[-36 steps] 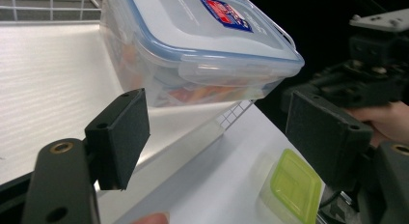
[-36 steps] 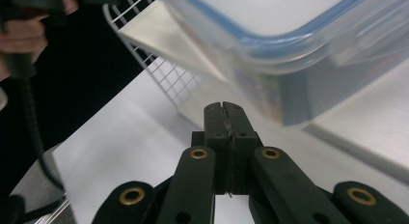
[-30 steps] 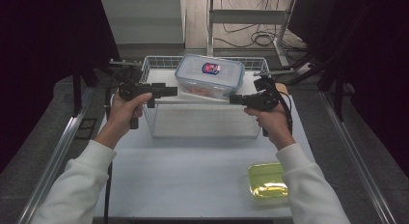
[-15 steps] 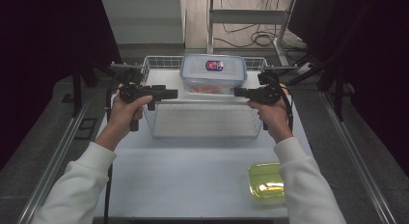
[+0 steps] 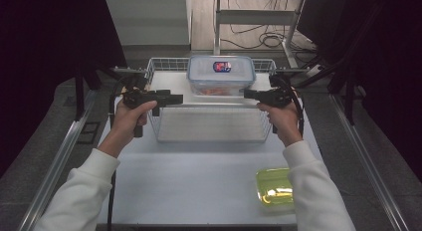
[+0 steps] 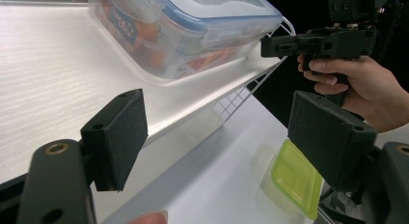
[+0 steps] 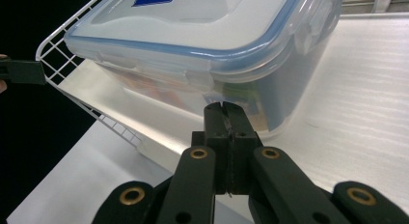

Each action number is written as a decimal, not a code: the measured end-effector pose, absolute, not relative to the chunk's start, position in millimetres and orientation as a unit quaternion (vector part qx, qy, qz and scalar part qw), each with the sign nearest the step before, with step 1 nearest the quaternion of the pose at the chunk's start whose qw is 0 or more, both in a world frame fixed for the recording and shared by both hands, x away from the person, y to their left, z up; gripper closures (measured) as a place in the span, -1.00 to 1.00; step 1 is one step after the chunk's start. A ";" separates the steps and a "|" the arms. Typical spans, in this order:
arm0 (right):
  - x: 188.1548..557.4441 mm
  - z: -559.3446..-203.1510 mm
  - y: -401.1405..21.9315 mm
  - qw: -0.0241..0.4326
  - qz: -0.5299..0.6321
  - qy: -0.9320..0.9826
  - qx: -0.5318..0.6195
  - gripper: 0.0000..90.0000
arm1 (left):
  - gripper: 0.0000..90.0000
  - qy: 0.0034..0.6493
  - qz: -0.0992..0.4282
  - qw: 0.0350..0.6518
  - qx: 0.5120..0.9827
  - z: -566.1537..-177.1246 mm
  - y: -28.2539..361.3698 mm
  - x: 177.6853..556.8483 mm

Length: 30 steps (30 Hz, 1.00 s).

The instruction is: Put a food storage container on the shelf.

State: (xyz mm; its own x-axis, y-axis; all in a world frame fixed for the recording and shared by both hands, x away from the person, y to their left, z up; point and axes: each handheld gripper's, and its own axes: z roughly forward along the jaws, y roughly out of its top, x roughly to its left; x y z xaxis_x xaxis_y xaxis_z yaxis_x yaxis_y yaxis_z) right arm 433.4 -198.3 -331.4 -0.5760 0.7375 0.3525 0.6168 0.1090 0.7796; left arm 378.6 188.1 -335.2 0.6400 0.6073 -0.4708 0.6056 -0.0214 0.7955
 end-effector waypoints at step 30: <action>325.4 -385.6 -225.9 0.047 0.433 0.810 0.392 -0.02 | -0.49 0.424 -0.009 0.504 0.753 -414.6 187.5 289.3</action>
